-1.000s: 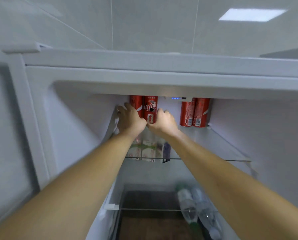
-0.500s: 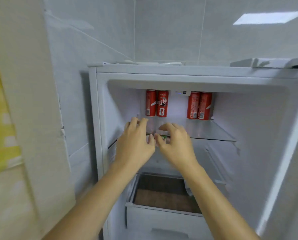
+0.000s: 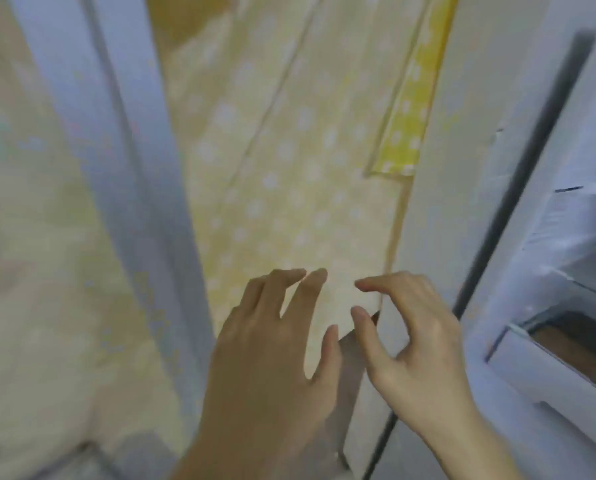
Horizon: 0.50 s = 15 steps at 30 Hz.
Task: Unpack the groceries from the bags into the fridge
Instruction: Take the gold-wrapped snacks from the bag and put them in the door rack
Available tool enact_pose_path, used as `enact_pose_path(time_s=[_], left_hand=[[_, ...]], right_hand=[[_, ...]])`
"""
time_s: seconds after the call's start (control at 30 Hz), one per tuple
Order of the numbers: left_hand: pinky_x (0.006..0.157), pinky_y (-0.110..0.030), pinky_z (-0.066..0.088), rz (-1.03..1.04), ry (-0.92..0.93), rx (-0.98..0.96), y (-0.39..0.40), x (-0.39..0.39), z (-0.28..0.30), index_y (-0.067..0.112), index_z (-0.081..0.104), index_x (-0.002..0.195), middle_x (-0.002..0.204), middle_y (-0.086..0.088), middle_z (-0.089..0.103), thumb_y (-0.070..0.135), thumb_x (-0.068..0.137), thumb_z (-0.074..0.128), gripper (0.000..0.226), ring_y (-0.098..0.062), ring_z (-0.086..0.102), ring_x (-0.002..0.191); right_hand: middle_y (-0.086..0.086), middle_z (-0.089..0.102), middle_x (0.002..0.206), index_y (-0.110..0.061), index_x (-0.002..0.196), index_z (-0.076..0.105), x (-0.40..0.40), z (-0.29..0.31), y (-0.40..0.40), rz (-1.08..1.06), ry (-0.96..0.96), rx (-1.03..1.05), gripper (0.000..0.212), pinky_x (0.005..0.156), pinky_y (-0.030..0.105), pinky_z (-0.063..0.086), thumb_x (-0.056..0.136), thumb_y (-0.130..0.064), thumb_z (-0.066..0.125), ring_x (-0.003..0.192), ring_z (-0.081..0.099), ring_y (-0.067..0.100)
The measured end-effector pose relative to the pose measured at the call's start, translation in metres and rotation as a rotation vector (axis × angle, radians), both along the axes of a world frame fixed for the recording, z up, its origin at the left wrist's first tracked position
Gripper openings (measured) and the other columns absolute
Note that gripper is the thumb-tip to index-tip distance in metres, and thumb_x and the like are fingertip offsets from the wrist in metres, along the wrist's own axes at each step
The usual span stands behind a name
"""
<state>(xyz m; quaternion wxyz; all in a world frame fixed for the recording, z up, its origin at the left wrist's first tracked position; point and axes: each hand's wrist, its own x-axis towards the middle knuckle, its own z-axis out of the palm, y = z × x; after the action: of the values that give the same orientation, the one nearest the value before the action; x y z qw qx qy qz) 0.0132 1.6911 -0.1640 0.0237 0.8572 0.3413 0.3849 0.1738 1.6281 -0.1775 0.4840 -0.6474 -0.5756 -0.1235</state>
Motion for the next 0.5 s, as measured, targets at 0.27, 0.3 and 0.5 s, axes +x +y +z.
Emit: enact_pose_path(time_s=[0.27,0.3,0.5], left_hand=[[0.089,-0.036,0.05,0.651,0.107,-0.213,-0.09,-0.284,-0.097,0.029,0.054,0.14,0.133,0.007,0.056,0.042,0.09,0.059,0.051,-0.019,0.055,0.121],[0.09,-0.035,0.049,0.743,0.107,-0.248,-0.111,-0.318,-0.111,0.029,0.054,0.14,0.133,0.007,0.056,0.042,0.091,0.058,0.051,-0.019,0.055,0.121],[0.081,-0.04,0.053,1.173,0.156,-0.487,-0.251,-0.489,-0.193,0.027,0.055,0.137,0.128,0.004,0.056,0.044,0.089,0.052,0.052,-0.023,0.056,0.115]], right_hand=[[-0.008,0.061,0.106,-0.021,0.11,0.068,-0.236,-0.089,0.015,0.65,-0.061,-0.224,0.023,0.08,0.026,0.045,0.089,-0.027,0.064,0.1,0.061,0.021],[-0.006,0.062,0.107,-0.019,0.11,0.068,-0.269,-0.101,0.01,0.733,-0.084,-0.255,0.023,0.081,0.028,0.046,0.089,-0.027,0.062,0.101,0.06,0.023],[-0.009,0.058,0.115,-0.023,0.119,0.062,-0.455,-0.183,-0.047,1.131,-0.271,-0.455,0.029,0.094,0.029,0.046,0.091,-0.032,0.067,0.11,0.058,0.021]])
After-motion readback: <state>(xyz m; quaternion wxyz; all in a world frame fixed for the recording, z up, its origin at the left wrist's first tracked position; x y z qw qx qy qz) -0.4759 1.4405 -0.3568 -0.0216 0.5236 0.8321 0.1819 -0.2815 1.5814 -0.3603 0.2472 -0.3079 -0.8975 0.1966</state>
